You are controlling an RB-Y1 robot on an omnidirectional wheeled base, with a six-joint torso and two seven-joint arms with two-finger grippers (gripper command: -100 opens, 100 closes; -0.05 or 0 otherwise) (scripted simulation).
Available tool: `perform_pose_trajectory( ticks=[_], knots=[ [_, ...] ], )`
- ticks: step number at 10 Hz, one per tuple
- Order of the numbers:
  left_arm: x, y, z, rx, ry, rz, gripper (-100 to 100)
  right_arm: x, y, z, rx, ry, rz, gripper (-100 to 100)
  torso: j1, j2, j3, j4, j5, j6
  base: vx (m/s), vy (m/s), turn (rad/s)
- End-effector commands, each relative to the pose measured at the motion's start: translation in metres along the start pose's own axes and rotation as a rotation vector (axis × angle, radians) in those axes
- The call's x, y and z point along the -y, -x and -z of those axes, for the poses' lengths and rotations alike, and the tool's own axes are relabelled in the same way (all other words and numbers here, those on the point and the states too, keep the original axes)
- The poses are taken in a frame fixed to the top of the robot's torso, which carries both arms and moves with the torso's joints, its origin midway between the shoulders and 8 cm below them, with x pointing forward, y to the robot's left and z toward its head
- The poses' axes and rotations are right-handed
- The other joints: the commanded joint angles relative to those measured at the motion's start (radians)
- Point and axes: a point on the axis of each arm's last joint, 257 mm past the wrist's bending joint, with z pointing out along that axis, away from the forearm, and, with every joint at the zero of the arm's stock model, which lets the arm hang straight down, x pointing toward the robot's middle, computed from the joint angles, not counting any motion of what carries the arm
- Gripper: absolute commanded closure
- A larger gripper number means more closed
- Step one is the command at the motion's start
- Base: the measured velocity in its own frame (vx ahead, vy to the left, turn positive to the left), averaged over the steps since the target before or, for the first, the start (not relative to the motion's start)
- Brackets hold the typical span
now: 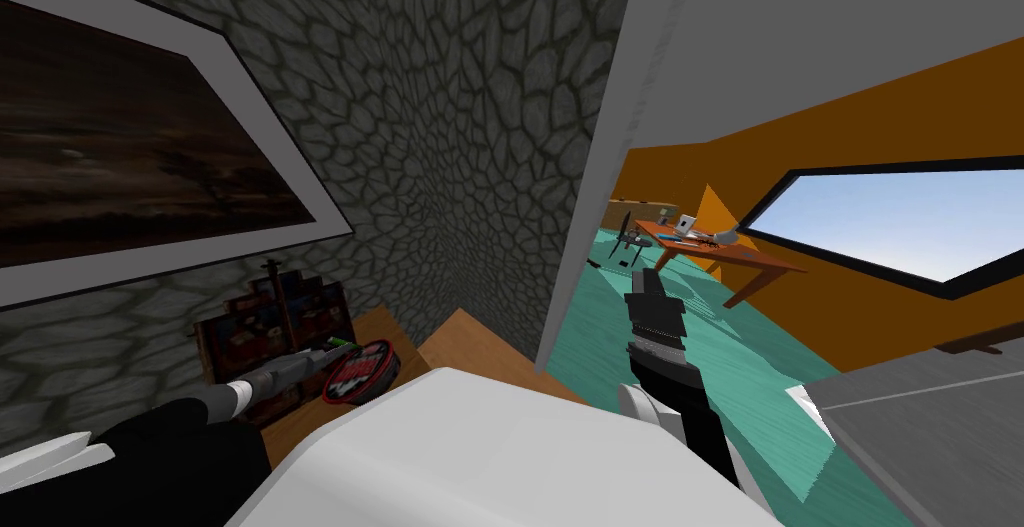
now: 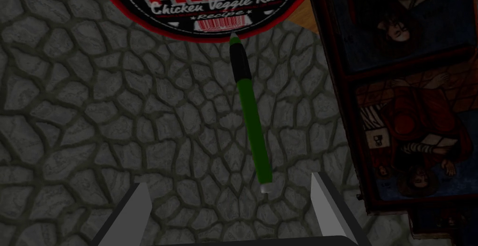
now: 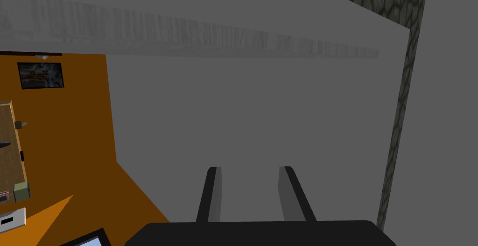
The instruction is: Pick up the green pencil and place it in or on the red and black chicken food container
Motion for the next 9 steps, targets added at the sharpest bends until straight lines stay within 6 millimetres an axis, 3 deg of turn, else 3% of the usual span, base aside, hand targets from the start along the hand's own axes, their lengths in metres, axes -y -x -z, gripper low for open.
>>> perform_pose_trajectory(
  ticks=[1, 2, 3, 4, 9],
  knots=[
    [0.002, 0.009, 0.003, -0.001, -0.004, -0.003, -100, 0.0, 0.0, 0.0, 0.0, 0.0, 0.0, 0, 0.0, 0.0, 0.0, 0.0, 0.0, 0.0, -0.001, -0.005, 0.03],
    [0.006, 0.019, 0.007, -0.003, -0.012, -0.007, -100, 0.0, 0.0, 0.0, 0.0, 0.0, 0.0, 0, 0.0, 0.0, 0.0, 0.0, 0.0, 0.0, -0.001, -0.007, 0.043],
    [0.003, 0.014, 0.006, -0.002, -0.007, -0.006, -100, 0.0, 0.0, 0.0, 0.0, 0.0, 0.0, 0, 0.0, 0.0, 0.0, 0.0, 0.0, 0.0, 0.0, 0.0, 0.0],
    [0.003, 0.015, 0.006, -0.002, -0.008, -0.005, 0, 0.0, 0.0, 0.0, 0.0, 0.0, 0.0, 0, 0.0, 0.0, 0.0, 0.0, 0.0, 0.0, 0.0, 0.0, 0.0],
    [0.003, 0.015, 0.006, -0.002, -0.008, -0.005, 0, 0.0, 0.0, 0.0, 0.0, 0.0, 0.0, 0, 0.001, 0.0, 0.0, 0.0, 0.0, 0.0, 0.0, 0.0, 0.0]
  ],
)
